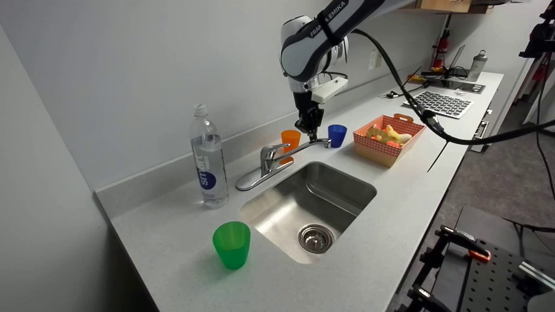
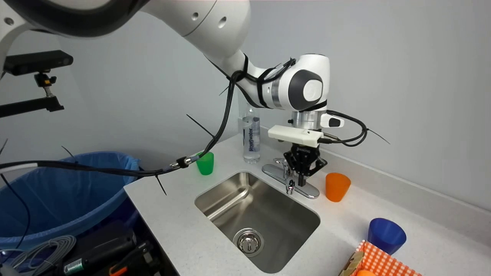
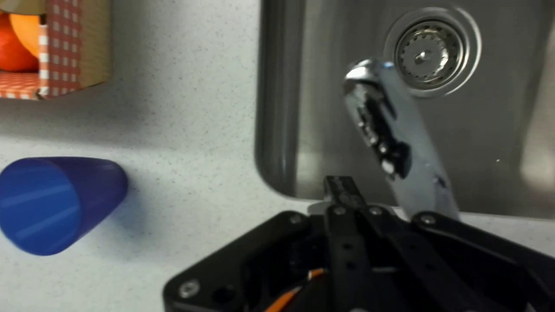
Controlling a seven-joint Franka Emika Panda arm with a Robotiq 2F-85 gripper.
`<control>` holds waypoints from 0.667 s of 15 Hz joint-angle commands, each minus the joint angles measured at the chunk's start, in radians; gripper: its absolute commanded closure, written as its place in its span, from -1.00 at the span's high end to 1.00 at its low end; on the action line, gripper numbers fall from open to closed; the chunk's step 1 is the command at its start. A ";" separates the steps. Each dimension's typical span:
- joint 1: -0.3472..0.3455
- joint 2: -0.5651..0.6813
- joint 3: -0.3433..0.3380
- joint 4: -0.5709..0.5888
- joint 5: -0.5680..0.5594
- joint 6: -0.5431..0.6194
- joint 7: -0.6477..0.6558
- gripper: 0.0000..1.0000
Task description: Turn the tap nozzle slightly to the left
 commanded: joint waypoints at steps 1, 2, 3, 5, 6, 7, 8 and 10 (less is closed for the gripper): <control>0.026 -0.068 0.026 -0.110 0.047 0.013 0.006 -1.00; 0.034 -0.075 0.025 -0.119 0.048 0.000 0.016 -1.00; 0.037 -0.083 0.028 -0.124 0.056 -0.014 0.022 -1.00; 0.039 -0.101 0.036 -0.139 0.076 -0.018 0.023 -1.00; 0.037 -0.110 0.042 -0.148 0.091 -0.015 0.018 -1.00; 0.036 -0.120 0.050 -0.158 0.110 -0.010 0.010 -1.00; 0.038 -0.127 0.055 -0.168 0.122 -0.006 0.011 -1.00; 0.044 -0.145 0.064 -0.196 0.140 0.011 0.009 -1.00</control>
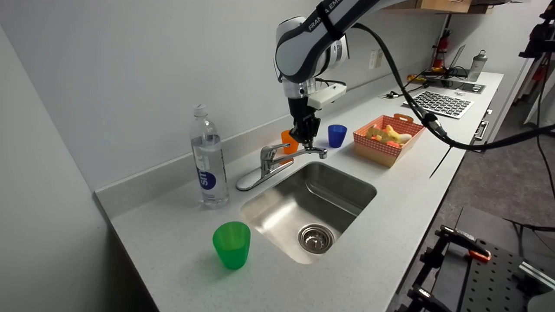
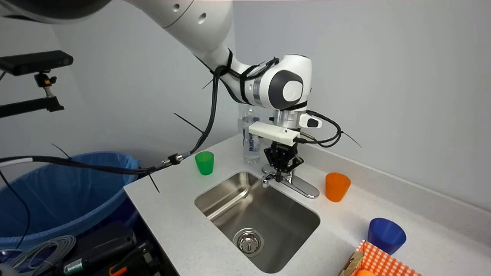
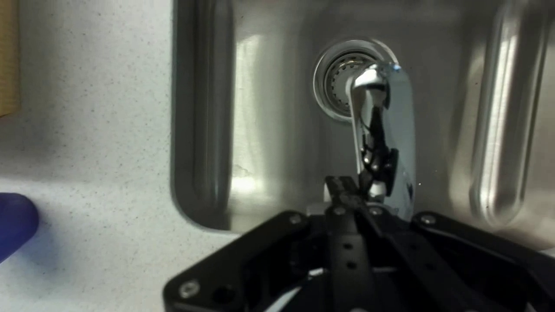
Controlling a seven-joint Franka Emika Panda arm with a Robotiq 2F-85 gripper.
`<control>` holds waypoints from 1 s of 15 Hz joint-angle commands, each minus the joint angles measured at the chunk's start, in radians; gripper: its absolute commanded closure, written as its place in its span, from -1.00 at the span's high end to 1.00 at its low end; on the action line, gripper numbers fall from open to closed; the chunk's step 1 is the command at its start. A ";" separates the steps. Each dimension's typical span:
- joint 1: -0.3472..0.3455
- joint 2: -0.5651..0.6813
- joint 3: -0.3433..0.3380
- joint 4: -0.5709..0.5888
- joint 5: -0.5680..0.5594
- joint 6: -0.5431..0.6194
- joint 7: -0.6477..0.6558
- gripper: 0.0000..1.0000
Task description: Turn the tap nozzle slightly to the left
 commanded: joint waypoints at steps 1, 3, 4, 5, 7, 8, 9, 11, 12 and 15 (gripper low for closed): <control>0.019 -0.083 0.028 -0.094 0.066 0.014 0.002 -1.00; 0.029 -0.100 0.035 -0.120 0.065 0.033 0.003 -1.00; 0.032 -0.107 0.036 -0.128 0.063 0.040 0.000 -1.00; 0.030 -0.113 0.035 -0.130 0.062 0.042 -0.010 -1.00; 0.038 -0.123 0.036 -0.146 0.058 0.057 -0.007 -1.00; 0.040 -0.126 0.037 -0.152 0.056 0.062 -0.006 -1.00; 0.044 -0.128 0.037 -0.155 0.055 0.067 -0.003 -1.00; 0.052 -0.131 0.040 -0.164 0.051 0.075 -0.001 -1.00; 0.056 -0.132 0.041 -0.169 0.048 0.080 0.000 -1.00; 0.071 -0.141 0.046 -0.186 0.042 0.089 0.000 -1.00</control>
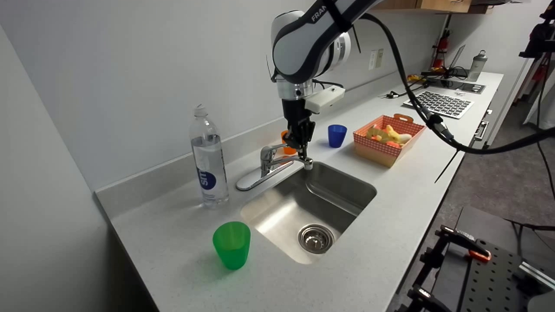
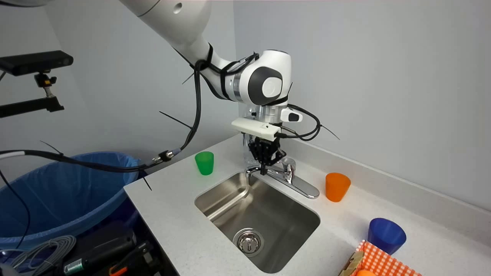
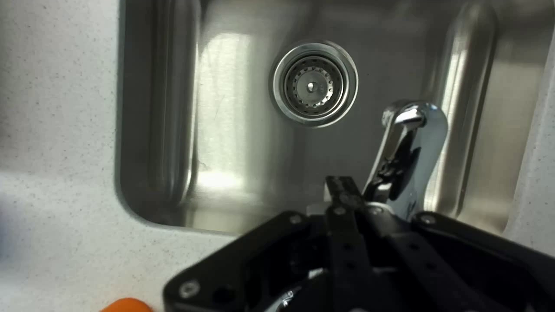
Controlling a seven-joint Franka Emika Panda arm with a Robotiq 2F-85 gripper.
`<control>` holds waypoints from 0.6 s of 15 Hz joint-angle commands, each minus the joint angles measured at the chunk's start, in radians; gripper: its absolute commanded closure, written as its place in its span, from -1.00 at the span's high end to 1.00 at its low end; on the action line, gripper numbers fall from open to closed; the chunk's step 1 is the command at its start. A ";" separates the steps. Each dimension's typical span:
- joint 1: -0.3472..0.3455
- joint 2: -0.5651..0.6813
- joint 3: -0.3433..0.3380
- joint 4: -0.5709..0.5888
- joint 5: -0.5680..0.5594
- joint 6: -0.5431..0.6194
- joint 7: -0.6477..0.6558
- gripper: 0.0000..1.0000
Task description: Turn the tap nozzle slightly to the left
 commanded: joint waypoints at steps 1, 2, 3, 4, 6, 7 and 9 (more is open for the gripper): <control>0.033 -0.054 0.017 -0.070 0.018 0.022 0.002 -1.00; 0.038 -0.057 0.018 -0.075 0.015 0.026 0.002 -1.00; 0.041 -0.059 0.019 -0.077 0.014 0.028 0.002 -1.00; 0.045 -0.059 0.019 -0.079 0.013 0.027 0.003 -1.00; 0.052 -0.065 0.021 -0.086 0.013 0.026 0.003 -1.00; 0.054 -0.067 0.021 -0.090 0.012 0.027 0.003 -1.00; 0.059 -0.068 0.022 -0.093 0.009 0.026 0.004 -1.00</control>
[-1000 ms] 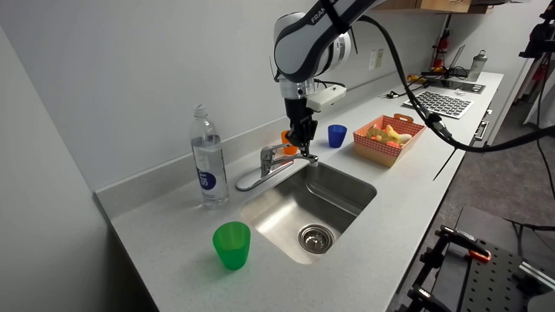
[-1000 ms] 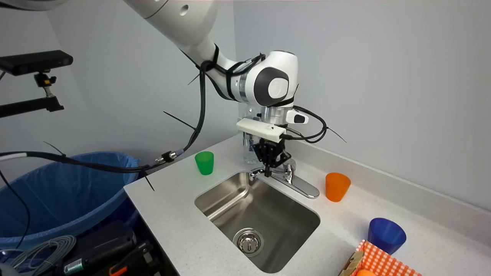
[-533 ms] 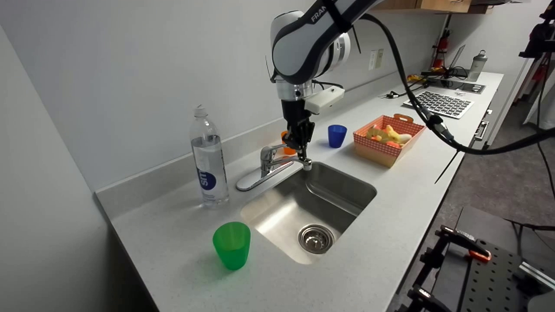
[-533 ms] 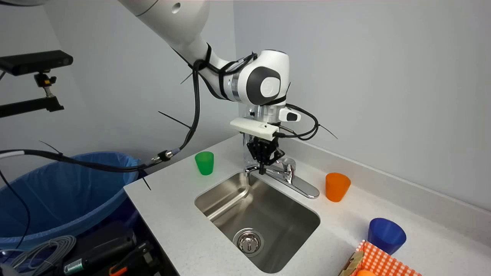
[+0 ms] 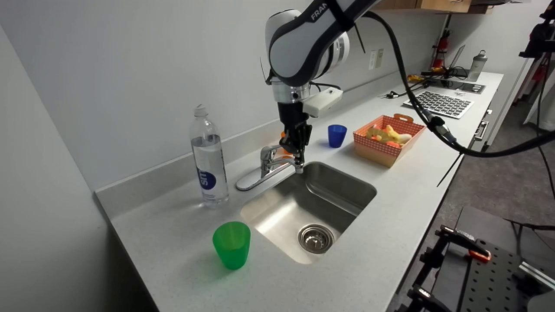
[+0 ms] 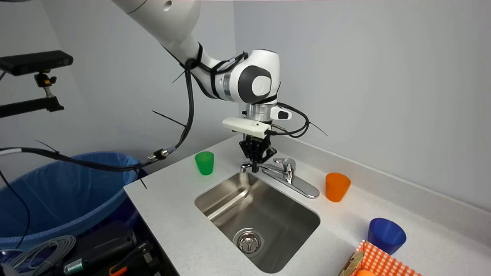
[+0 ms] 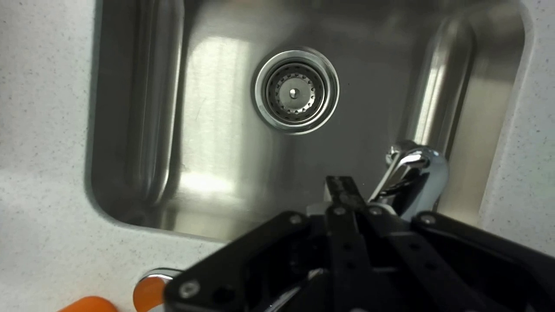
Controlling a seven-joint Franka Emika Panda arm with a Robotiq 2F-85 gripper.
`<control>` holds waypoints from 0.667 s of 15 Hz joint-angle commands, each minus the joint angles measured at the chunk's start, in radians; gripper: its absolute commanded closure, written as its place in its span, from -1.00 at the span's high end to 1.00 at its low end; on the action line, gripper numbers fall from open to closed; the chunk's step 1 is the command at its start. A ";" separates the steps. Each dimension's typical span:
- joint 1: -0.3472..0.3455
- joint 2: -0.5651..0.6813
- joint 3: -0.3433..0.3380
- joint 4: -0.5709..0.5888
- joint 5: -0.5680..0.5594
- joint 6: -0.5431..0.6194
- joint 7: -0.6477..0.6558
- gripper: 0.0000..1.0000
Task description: Turn the tap nozzle slightly to the left
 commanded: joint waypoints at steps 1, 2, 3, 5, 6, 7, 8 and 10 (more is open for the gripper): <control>0.022 -0.040 0.014 -0.054 0.009 0.017 0.004 -1.00; 0.024 -0.041 0.015 -0.057 0.007 0.018 0.005 -1.00; 0.025 -0.043 0.015 -0.060 0.007 0.018 0.005 -1.00; 0.026 -0.047 0.018 -0.067 0.008 0.021 0.003 -1.00; 0.027 -0.049 0.020 -0.070 0.010 0.024 0.001 -1.00; 0.027 -0.050 0.021 -0.070 0.009 0.028 0.000 -1.00; 0.027 -0.050 0.023 -0.068 0.012 0.029 -0.002 -1.00; 0.027 -0.049 0.025 -0.058 0.014 0.034 0.000 -1.00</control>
